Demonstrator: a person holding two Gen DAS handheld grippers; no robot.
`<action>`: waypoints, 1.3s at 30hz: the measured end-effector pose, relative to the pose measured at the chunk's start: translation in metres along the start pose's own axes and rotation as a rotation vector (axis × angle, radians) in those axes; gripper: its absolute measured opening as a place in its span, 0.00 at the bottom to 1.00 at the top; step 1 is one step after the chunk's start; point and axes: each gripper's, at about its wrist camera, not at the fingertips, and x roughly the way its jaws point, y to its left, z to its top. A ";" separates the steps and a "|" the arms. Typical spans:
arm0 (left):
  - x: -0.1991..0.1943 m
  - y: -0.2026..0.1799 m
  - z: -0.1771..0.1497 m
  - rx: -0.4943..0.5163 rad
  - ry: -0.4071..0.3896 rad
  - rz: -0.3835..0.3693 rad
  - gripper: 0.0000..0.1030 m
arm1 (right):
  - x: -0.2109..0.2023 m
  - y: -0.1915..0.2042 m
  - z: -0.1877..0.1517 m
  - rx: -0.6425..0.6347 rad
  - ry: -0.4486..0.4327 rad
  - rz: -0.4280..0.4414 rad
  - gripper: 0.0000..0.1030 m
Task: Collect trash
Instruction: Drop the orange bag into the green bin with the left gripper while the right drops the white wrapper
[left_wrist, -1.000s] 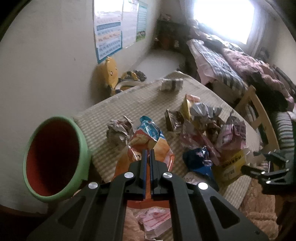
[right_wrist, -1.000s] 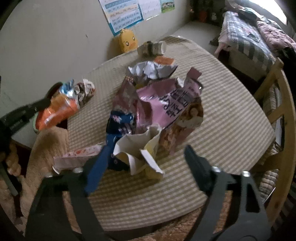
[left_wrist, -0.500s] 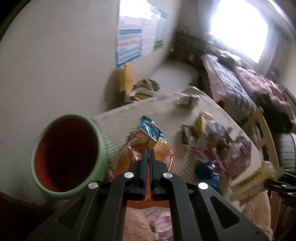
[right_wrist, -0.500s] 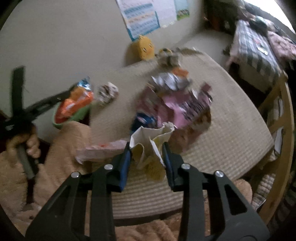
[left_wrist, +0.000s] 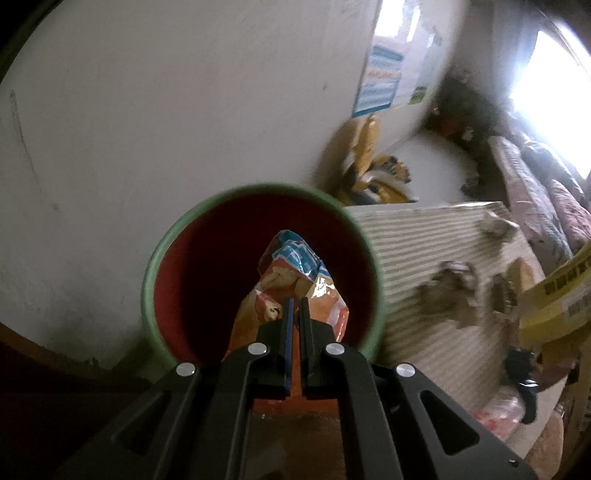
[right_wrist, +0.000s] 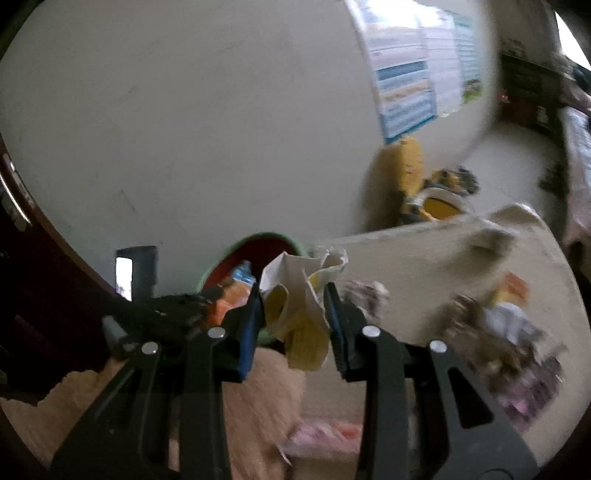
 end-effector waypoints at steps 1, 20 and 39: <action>0.005 0.005 0.000 -0.008 0.008 0.004 0.00 | 0.010 0.003 0.003 0.001 0.010 0.003 0.32; 0.040 0.044 -0.004 -0.088 0.043 0.010 0.05 | 0.128 0.028 0.016 0.025 0.143 0.039 0.32; -0.020 0.054 -0.004 -0.140 -0.097 0.110 0.20 | 0.149 0.033 0.007 0.027 0.182 0.056 0.47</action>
